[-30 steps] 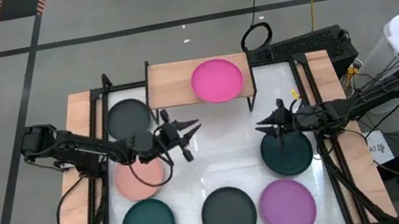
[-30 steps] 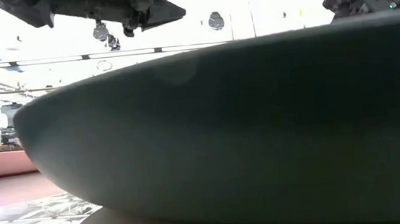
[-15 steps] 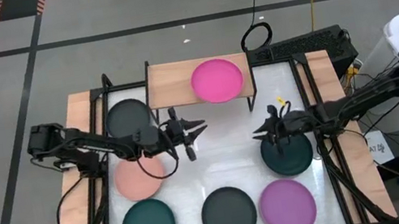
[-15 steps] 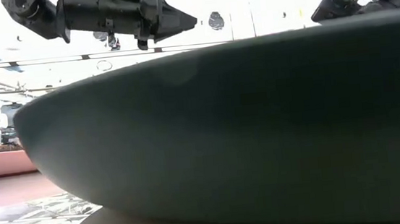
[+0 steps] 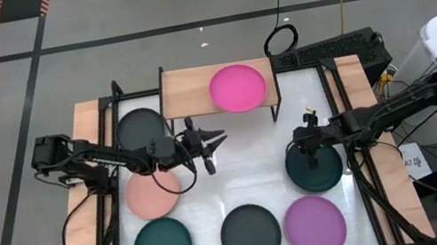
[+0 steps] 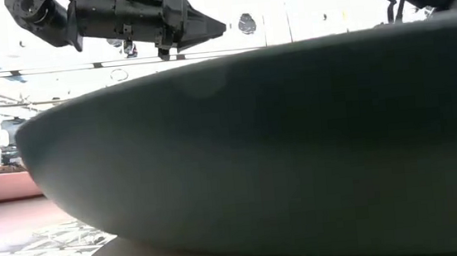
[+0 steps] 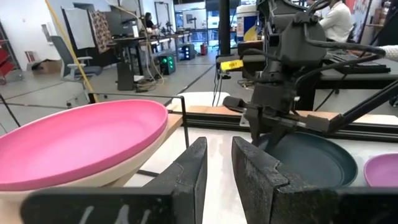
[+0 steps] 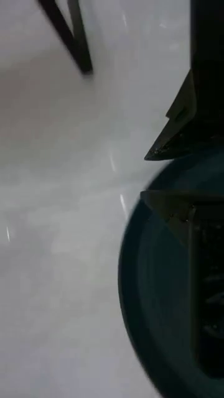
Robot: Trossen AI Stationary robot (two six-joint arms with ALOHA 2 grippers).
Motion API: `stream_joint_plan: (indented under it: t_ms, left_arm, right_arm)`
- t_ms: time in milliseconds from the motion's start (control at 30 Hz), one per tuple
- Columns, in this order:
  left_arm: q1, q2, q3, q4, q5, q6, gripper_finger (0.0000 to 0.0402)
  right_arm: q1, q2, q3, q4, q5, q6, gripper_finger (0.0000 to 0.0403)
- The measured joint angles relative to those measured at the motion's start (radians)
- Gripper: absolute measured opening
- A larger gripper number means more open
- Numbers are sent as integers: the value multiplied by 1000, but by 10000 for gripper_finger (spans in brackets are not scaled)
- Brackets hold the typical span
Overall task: Place and stack plates onto a shelf
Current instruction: Stack the right dark green plate o top of the pink plate on the shelf
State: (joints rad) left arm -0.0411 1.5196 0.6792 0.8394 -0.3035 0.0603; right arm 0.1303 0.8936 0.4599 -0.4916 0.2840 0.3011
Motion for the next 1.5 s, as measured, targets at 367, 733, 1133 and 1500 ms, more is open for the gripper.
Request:
stream_joint_plan:
  t_ms: [367,733,1133,1500]
  left_arm:
    - [0,0,0,-1,25,-18,81]
    - [0,0,0,-1,25,-17,81]
    - [0,0,0,-6,25,-17,81]
    - [0,0,0,-6,25,-16,81]
  right_arm:
    - [-78,0,-62,55,-53,-1,74]
    - [-152,35,-108,115,-53,0,167]
    - [-196,84,-109,159,-131,59,197]
    - [-197,101,-109,181,-131,47,58]
